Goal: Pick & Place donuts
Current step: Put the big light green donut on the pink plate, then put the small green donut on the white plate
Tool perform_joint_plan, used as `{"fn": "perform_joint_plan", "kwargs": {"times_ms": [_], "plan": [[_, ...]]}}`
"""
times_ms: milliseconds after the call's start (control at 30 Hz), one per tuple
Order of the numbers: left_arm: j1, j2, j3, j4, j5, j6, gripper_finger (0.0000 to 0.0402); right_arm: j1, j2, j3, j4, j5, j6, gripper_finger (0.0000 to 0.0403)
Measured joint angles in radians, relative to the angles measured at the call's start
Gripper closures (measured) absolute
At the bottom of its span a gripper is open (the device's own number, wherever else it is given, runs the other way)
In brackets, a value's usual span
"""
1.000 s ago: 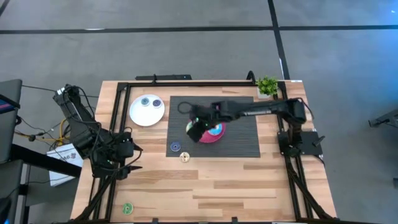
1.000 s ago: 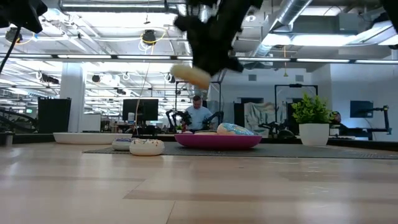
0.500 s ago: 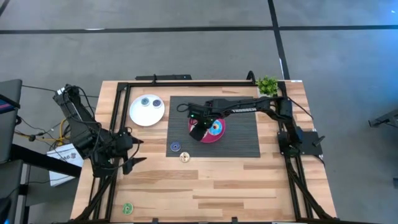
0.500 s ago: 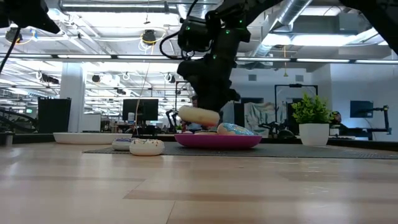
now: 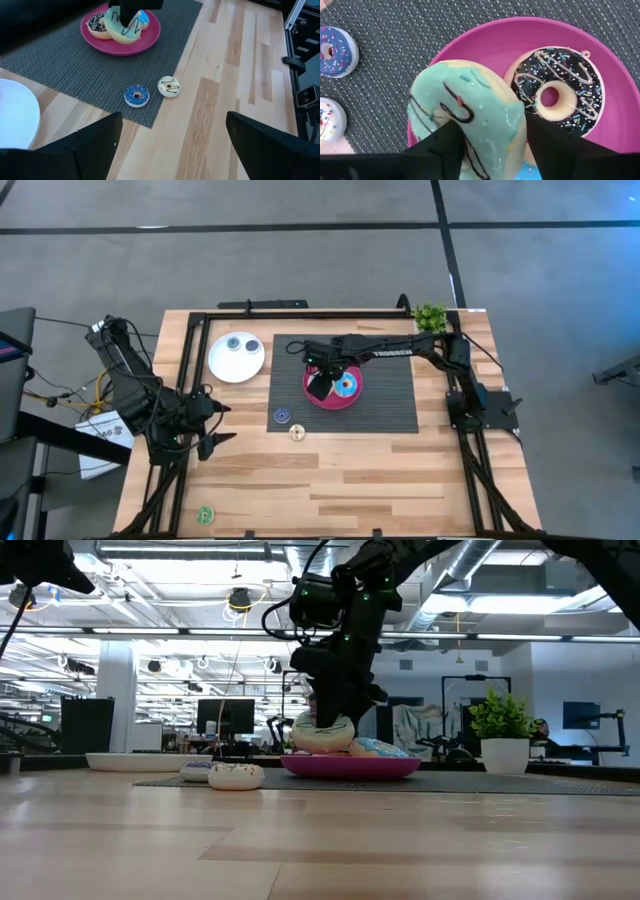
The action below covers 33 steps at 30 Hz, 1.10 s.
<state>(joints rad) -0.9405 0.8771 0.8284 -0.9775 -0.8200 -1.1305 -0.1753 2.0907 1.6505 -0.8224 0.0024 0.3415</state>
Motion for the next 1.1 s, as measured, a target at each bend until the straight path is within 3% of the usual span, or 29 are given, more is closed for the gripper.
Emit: {"fn": "perform_joint_plan", "kwargs": {"times_ms": [400, 833, 1100], "plan": [[0.0, 0.0, 0.0, 0.0, 0.03, 0.008, 0.0052, 0.003, -0.001, 0.0, -0.003, -0.004, -0.06, 0.018], [0.0, 0.0, 0.0, 0.003, 0.054, 0.008, 0.0052, -0.013, -0.009, 0.006, -0.021, 0.026, -0.081, 0.0193], [-0.001, 0.0, 0.0, 0.003, 0.054, 0.06, 0.0052, -0.016, -0.049, 0.11, -0.125, 0.035, -0.088, 0.021]]}}
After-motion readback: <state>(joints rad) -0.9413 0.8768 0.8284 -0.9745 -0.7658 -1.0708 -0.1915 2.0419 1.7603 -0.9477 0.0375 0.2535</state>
